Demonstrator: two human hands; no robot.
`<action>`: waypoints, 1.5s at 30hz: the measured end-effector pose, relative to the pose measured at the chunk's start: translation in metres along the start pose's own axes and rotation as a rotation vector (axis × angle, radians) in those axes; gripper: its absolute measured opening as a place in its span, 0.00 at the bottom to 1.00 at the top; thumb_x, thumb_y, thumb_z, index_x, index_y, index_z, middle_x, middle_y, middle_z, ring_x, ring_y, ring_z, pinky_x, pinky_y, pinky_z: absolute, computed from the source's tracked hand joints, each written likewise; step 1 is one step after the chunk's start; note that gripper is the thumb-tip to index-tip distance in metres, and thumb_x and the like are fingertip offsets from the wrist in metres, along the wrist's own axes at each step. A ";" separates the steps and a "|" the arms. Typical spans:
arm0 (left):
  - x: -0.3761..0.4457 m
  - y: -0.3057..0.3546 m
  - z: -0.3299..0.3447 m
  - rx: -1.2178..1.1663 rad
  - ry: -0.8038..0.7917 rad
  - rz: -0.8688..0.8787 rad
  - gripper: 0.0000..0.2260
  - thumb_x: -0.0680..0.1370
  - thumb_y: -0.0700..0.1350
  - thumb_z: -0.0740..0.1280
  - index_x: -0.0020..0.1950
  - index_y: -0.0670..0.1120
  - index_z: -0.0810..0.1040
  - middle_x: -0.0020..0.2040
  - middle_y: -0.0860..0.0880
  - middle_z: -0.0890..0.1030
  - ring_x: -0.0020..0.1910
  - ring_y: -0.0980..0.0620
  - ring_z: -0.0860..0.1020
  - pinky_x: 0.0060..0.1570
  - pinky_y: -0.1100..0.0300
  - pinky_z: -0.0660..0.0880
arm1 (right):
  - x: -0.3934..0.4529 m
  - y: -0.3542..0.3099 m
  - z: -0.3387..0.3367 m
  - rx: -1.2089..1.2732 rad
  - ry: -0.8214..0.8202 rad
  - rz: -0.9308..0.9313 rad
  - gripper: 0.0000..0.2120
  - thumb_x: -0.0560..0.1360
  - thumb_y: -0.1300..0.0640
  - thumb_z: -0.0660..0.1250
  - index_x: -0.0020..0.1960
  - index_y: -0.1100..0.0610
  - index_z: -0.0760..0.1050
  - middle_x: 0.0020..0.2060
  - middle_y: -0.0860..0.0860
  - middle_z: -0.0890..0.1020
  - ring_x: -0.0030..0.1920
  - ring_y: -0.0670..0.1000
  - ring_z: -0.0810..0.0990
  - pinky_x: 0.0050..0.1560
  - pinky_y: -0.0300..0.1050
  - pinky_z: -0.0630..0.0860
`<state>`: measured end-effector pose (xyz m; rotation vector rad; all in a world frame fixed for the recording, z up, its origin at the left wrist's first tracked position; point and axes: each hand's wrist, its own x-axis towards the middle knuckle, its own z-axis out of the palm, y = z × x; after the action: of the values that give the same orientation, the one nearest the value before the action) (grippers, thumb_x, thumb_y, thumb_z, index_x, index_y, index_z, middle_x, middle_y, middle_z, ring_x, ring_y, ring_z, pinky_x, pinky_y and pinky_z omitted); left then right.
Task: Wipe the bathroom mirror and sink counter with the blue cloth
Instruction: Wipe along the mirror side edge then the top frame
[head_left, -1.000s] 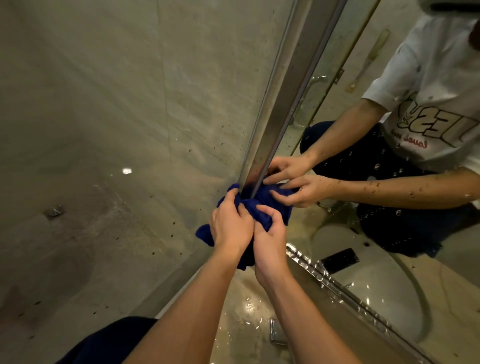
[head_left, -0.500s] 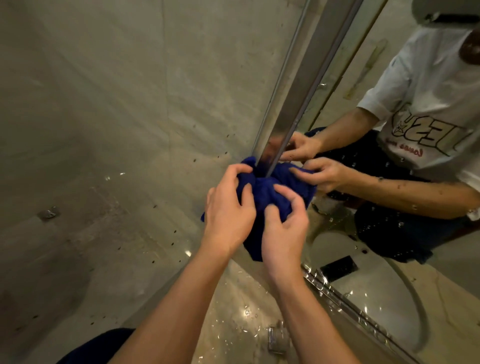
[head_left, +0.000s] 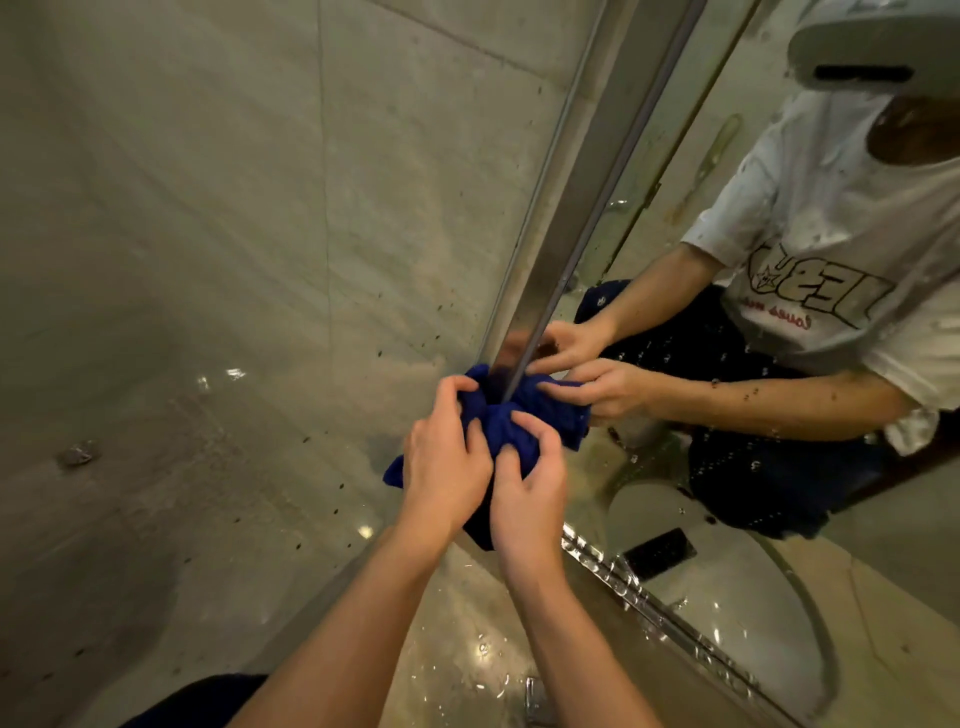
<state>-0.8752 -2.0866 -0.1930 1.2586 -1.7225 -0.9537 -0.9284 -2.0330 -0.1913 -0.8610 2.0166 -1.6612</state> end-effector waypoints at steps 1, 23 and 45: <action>0.003 0.010 -0.005 -0.055 0.031 0.044 0.15 0.77 0.35 0.63 0.63 0.46 0.70 0.52 0.48 0.83 0.51 0.43 0.79 0.50 0.51 0.69 | 0.004 -0.012 -0.002 0.008 0.033 -0.049 0.15 0.77 0.65 0.63 0.58 0.49 0.74 0.52 0.44 0.79 0.54 0.44 0.78 0.57 0.39 0.74; 0.013 0.033 -0.010 -0.192 0.191 0.258 0.15 0.78 0.36 0.67 0.63 0.45 0.72 0.51 0.54 0.81 0.45 0.59 0.78 0.45 0.76 0.70 | 0.017 -0.057 0.003 -0.062 0.282 -0.240 0.10 0.74 0.61 0.69 0.53 0.52 0.75 0.41 0.36 0.77 0.42 0.40 0.77 0.44 0.33 0.70; 0.022 0.054 -0.031 -0.250 0.092 0.348 0.22 0.78 0.41 0.66 0.71 0.51 0.72 0.64 0.57 0.79 0.60 0.61 0.77 0.61 0.68 0.71 | 0.028 -0.086 -0.005 0.041 0.319 -0.300 0.11 0.74 0.61 0.70 0.53 0.50 0.76 0.47 0.41 0.80 0.50 0.43 0.79 0.53 0.44 0.76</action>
<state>-0.8724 -2.0996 -0.1282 0.7971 -1.6238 -0.8570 -0.9338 -2.0575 -0.1045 -0.9745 2.1286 -2.1131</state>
